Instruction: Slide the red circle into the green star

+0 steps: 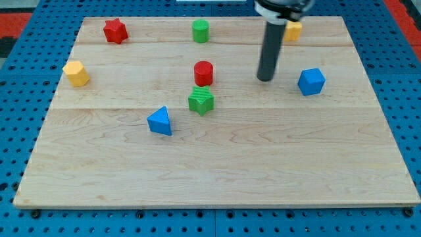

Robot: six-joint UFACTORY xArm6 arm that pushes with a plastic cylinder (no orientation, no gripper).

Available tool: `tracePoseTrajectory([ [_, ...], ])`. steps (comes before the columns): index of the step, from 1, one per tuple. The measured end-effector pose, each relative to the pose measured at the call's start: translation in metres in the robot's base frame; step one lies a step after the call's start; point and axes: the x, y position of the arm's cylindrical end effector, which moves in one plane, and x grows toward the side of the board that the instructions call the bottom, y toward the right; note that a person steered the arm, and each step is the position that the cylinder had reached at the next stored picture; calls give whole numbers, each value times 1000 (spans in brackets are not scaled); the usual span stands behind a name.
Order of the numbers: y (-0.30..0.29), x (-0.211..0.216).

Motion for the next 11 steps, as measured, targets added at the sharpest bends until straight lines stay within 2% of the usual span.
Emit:
tracePoseTrajectory([
  [6, -8, -2],
  [7, -27, -43],
  [8, -89, -54],
  [9, -107, -17],
  [10, -100, 16],
  [11, -58, 14],
])
